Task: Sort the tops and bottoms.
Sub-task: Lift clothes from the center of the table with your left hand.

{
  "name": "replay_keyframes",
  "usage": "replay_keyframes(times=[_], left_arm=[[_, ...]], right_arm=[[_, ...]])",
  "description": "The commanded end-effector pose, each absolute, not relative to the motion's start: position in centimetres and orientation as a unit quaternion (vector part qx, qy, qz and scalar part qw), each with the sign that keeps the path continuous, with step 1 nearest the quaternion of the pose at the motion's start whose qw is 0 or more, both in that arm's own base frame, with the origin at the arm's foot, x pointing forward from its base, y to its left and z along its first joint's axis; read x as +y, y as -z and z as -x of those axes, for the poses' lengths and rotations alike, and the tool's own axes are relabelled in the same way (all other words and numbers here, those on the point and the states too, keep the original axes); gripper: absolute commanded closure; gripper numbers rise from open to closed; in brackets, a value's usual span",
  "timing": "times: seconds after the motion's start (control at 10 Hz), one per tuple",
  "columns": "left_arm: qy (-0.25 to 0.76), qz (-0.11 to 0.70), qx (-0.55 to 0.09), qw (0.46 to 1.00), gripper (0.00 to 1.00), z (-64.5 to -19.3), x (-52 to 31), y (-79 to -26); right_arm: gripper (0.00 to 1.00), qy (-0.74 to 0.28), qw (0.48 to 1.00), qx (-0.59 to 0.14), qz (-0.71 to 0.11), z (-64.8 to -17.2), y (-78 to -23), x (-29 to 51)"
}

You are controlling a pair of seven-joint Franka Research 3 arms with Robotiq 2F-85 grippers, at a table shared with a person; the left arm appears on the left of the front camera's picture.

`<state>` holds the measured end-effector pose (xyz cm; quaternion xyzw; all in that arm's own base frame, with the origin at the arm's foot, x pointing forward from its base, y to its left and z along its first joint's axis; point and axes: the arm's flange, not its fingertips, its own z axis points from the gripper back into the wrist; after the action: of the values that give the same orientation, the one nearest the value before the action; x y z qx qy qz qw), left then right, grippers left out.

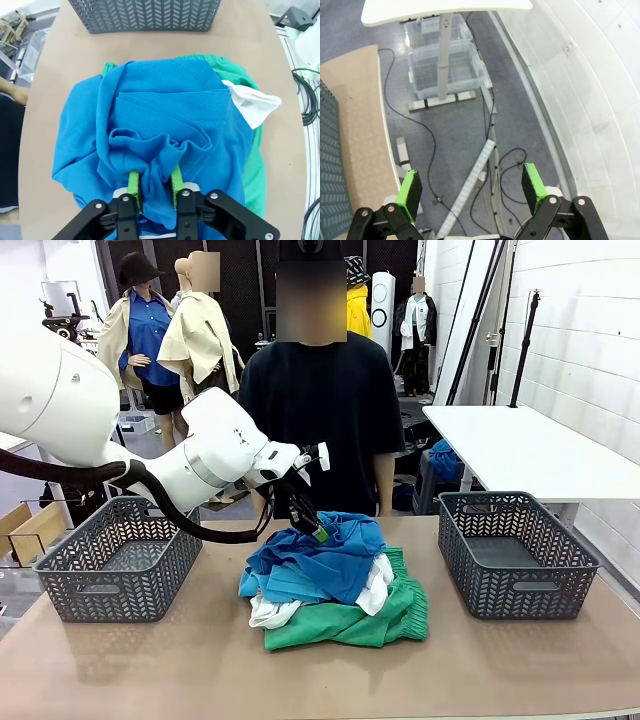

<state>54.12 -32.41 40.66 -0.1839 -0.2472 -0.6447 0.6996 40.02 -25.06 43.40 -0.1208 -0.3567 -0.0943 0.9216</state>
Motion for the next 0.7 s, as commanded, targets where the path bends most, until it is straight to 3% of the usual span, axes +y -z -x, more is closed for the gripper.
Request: replay_keyframes(times=[0.0, 0.3, 0.6], left_arm=[[0.639, 0.194, -0.242, 0.704, 1.0, -54.2, -32.4, -40.8], [0.62, 0.203, -0.253, 0.714, 1.0, -54.5, -31.2, -44.5], [0.627, 0.12, -0.334, 0.694, 1.0, -54.6, -30.1, -53.8]], right_arm=[[0.0, 0.092, 0.923, -0.353, 0.122, -40.1, -43.6, -25.3], [0.0, 0.092, 0.923, -0.353, 0.122, -40.1, -43.6, -25.3], [0.0, 0.092, 0.923, -0.353, 0.122, -40.1, -43.6, -25.3]])
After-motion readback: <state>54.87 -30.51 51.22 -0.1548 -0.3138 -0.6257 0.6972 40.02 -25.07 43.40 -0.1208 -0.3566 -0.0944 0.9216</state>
